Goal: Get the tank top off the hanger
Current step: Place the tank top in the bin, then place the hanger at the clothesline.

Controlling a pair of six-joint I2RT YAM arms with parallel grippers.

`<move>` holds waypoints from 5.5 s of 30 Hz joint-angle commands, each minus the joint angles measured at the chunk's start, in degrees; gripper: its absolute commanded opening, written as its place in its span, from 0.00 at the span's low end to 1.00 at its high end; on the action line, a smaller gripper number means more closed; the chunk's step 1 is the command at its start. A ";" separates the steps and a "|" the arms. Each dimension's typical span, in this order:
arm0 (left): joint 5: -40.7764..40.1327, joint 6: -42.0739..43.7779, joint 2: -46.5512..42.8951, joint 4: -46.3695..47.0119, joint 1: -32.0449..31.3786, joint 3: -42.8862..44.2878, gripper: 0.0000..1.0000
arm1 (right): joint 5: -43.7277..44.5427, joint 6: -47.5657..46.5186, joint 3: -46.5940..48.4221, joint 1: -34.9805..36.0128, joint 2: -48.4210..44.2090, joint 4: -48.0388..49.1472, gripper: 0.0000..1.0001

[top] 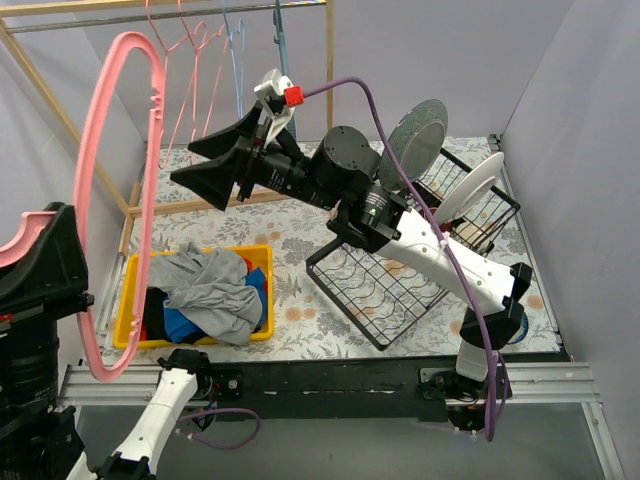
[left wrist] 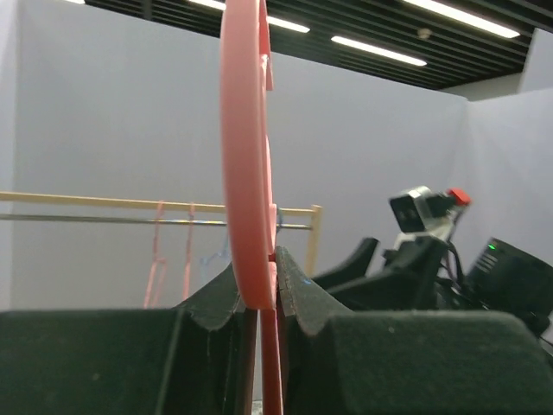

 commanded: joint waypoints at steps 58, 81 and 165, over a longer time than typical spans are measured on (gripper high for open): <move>25.10 12.91 -2.33 -5.22 -0.12 -16.21 0.00 | 14.84 18.10 -14.75 -7.38 -11.13 22.47 0.01; -32.99 10.81 15.00 -20.78 -4.61 6.21 0.00 | 8.60 8.52 -49.02 -8.44 -25.36 30.21 0.99; 7.26 16.17 47.94 -16.56 24.31 15.95 0.00 | 21.25 2.10 -63.44 -8.53 -40.21 39.00 0.98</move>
